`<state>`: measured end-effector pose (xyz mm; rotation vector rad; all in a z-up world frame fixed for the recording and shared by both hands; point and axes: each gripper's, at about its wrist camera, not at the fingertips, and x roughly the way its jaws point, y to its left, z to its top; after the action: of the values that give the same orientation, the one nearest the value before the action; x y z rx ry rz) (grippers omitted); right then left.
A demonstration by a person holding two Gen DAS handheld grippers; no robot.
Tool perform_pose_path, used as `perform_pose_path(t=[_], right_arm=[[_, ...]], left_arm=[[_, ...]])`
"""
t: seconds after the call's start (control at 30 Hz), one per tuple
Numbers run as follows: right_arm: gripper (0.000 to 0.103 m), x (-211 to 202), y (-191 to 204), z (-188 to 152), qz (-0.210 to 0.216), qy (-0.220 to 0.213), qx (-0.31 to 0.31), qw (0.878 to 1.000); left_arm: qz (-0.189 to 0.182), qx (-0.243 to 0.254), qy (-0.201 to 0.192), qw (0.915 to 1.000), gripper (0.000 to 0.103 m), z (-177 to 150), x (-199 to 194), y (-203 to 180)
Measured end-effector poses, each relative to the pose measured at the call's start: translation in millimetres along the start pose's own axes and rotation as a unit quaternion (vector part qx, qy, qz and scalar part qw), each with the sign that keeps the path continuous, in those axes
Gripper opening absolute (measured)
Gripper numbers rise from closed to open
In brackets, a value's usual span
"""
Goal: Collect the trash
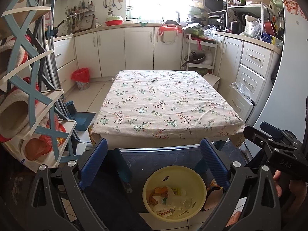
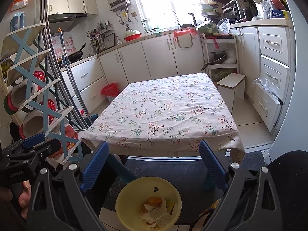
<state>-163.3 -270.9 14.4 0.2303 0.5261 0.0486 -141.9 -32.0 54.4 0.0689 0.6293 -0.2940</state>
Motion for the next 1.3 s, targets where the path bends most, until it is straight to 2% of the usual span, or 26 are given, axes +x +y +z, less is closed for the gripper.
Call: perform_pose_path(t=[1.3], right_arm=[[0.092, -0.1, -0.8, 0.2, 0.001, 0.001, -0.005, 1.0]], left_arm=[[0.01, 0.002, 0.002, 0.9999, 0.095, -3.5, -0.7, 9.5]])
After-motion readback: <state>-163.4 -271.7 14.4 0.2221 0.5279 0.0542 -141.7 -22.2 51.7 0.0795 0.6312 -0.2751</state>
